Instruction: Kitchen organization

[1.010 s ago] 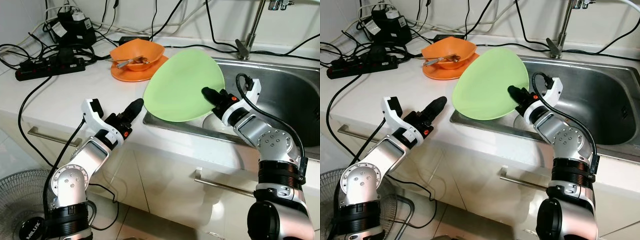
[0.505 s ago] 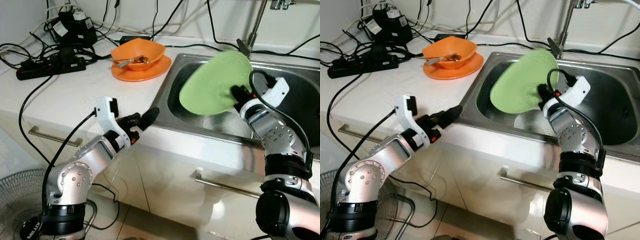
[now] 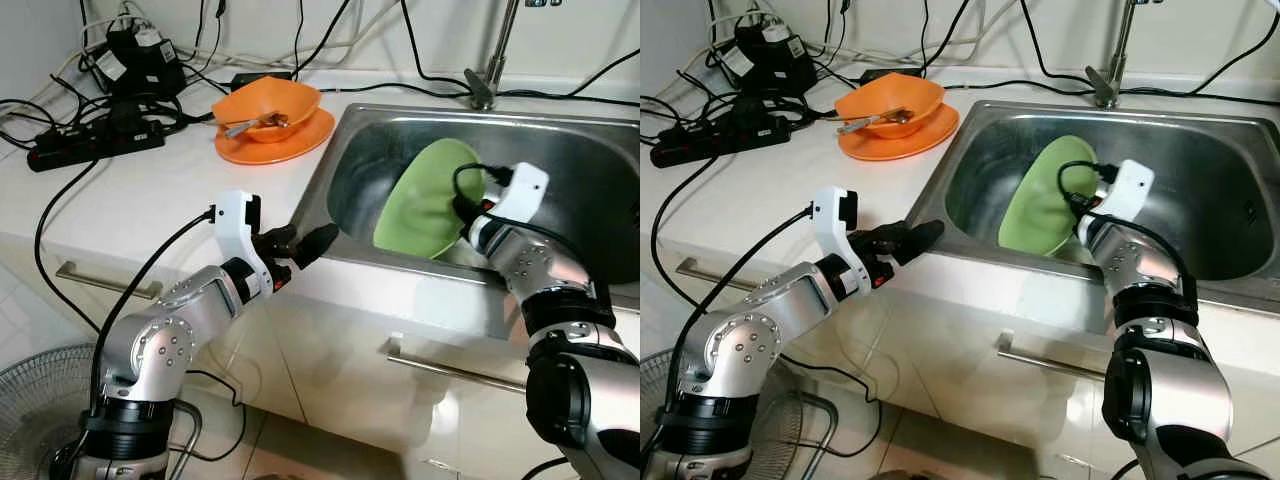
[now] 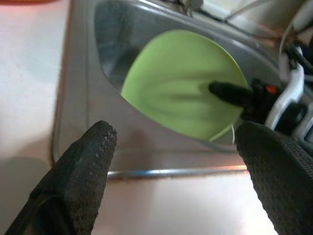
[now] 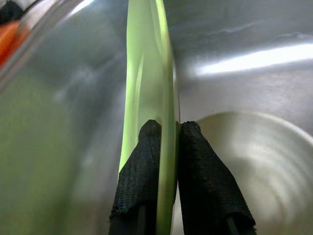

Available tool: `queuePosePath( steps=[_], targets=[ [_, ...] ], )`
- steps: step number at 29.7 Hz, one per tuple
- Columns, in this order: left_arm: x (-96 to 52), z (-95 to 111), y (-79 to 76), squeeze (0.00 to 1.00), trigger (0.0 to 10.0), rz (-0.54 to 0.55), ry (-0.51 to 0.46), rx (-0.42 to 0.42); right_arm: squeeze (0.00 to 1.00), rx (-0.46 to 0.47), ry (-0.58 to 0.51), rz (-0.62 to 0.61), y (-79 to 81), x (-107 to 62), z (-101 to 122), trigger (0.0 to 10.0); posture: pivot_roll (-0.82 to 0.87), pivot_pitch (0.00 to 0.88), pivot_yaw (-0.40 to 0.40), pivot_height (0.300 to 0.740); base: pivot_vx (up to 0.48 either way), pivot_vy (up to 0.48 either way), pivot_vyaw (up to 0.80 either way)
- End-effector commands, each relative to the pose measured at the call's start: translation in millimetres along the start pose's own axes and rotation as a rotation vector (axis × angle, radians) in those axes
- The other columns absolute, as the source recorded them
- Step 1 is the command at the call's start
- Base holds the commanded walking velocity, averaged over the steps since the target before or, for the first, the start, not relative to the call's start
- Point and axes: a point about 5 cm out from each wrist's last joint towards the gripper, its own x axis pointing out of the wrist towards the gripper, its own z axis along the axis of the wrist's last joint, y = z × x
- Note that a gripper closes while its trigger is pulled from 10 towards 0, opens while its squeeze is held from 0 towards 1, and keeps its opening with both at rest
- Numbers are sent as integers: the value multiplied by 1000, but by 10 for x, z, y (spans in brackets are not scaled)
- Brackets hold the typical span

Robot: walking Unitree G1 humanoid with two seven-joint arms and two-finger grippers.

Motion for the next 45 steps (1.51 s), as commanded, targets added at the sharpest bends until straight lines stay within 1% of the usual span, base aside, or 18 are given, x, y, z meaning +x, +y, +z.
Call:
queuePosePath(
  steps=[1,4,6,7,8,9,10,11,12,15,16,22,33,38,39,45],
  targets=[
    [15,20,6,1000,10000,-5,28,38,0,-48,-7,17,48,20,38,0,-17,42,154,740,0,0,0],
    [21,8,15,1000,10000,-10,46,55,0,-74,15,29,63,33,-6,0,-10,39,165,740,0,0,0],
    [34,-12,8,1000,10000,-22,70,70,0,-139,42,29,55,40,-68,0,-7,38,172,740,0,0,0],
    [34,-12,8,1000,10000,-22,70,70,0,-139,42,29,55,40,-68,0,-7,38,172,740,0,0,0],
    [48,-29,8,1000,10000,-31,93,86,0,-216,83,35,48,43,-147,3255,-5,35,183,740,0,0,0],
    [54,-30,12,1000,10000,-30,98,91,0,-246,92,35,45,43,-167,7294,-5,34,184,740,0,0,0],
    [60,-26,13,1000,10000,-30,98,93,0,-269,98,33,40,43,-181,9608,-4,34,186,740,0,0,0],
    [62,-22,14,1000,10000,-30,98,94,0,-281,100,32,38,44,-187,9608,-4,34,187,740,0,0,0],
    [64,-19,15,1000,10000,-30,98,95,0,-289,105,30,34,43,-197,10000,-3,33,189,740,0,0,0],
    [68,-16,17,1000,10000,-33,100,97,0,-307,123,35,27,43,-238,10000,-4,32,193,740,0,0,0],
    [71,-28,13,1000,10000,-36,105,99,1000,-321,135,33,16,42,-270,10000,-2,32,192,740,0,0,0],
    [63,-54,12,1000,10000,-41,115,101,1000,-345,151,31,-4,38,-304,10000,-2,32,190,740,0,0,0],
    [47,-56,35,1000,10000,-31,106,87,1000,-338,130,14,-27,38,-238,10000,0,38,183,740,0,0,0],
    [40,-65,51,1000,10000,-23,106,84,1000,-334,99,-41,-91,30,-167,10000,-1,38,180,740,0,0,0],
    [41,-63,47,1000,10000,-24,103,81,1000,-340,73,-68,-117,26,-115,10000,-3,39,178,740,0,0,0],
    [51,-79,37,1000,10000,-26,102,76,1000,-328,60,-63,-119,24,-83,10000,-9,39,175,740,0,0,0]
  ],
)
